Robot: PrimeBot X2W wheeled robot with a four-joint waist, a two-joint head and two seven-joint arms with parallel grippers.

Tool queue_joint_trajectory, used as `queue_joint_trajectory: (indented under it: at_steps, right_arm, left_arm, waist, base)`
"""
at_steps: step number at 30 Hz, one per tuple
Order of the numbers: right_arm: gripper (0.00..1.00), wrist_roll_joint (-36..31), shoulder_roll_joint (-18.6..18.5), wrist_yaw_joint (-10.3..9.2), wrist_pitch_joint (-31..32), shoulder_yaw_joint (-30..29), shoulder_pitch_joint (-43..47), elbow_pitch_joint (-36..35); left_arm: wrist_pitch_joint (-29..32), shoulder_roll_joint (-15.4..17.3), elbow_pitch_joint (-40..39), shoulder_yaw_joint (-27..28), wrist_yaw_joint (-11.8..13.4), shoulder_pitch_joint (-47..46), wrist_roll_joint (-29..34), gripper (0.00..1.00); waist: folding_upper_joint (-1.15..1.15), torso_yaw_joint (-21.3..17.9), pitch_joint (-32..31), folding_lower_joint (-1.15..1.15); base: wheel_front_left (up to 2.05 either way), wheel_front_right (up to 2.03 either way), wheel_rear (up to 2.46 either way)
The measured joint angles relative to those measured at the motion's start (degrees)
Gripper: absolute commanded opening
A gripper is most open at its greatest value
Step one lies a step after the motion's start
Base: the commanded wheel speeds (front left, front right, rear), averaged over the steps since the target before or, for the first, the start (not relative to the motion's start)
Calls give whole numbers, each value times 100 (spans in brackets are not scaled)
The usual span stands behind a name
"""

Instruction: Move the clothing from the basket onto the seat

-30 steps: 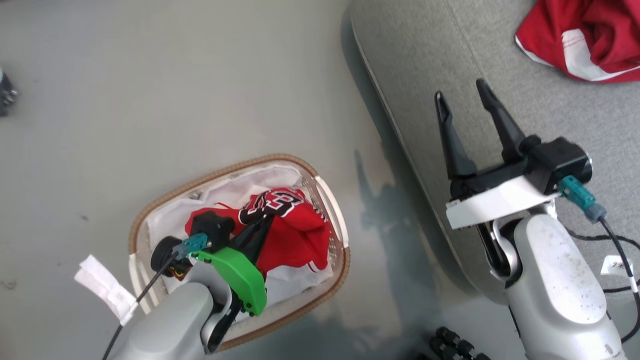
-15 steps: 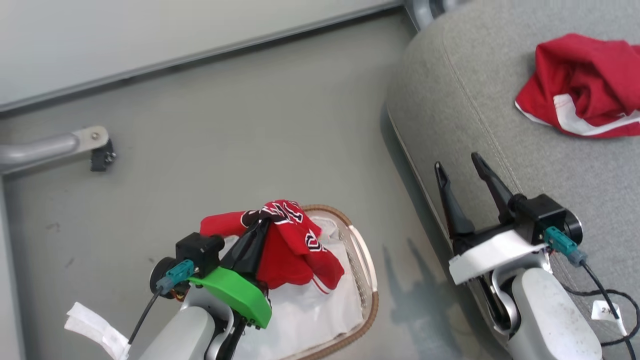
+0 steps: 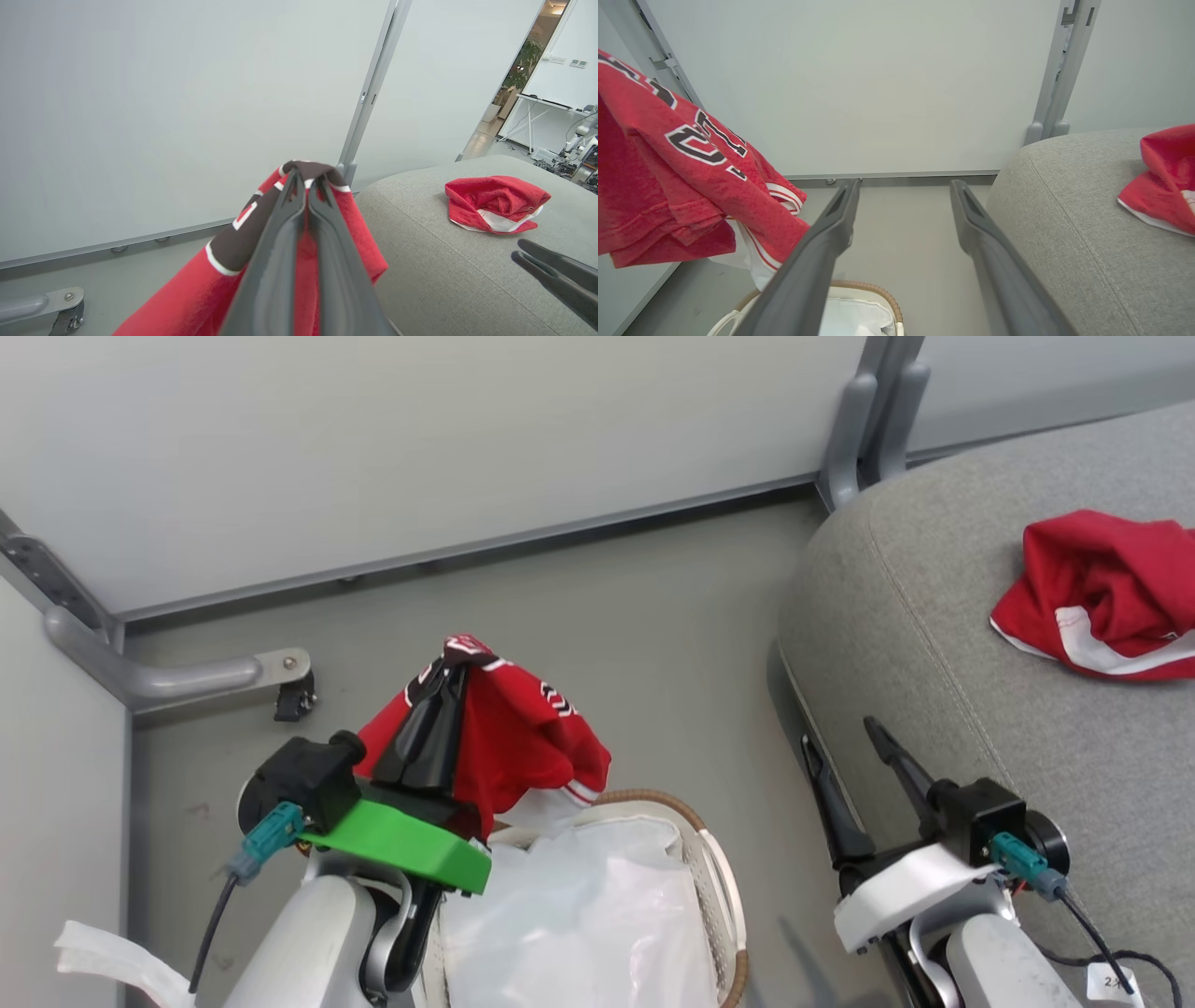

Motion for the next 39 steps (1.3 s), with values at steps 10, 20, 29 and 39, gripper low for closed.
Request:
queue_joint_trajectory:
  at_steps: [10, 20, 29, 39]
  right_arm:
    - [100, -328, -12, -1, 0, 721, 214, 260]
    - [100, -356, -421, 0, 0, 2183, -574, 661]
    - [100, -97, -665, 0, 0, 3005, -1767, 1134]
    - [78, 30, -541, 0, 0, 3277, -2224, 1536]
  left_arm:
    - [0, -42, -733, 220, 0, -44, 222, 0]
    - [0, -101, -880, -124, 0, -77, 191, 0]
    - [0, -108, -864, -489, 0, -205, 96, 0]
    - [0, -151, -977, -964, 0, -356, -38, 0]
  waist:
    - [0, 235, -352, 0]
    - [0, 416, -341, 0]
    - [0, 587, -299, 0]
    - [0, 812, -267, 0]
  base:
    - [0, 0, 0]
    - [0, 0, 0]
    - [0, 0, 0]
    - [0, 0, 0]
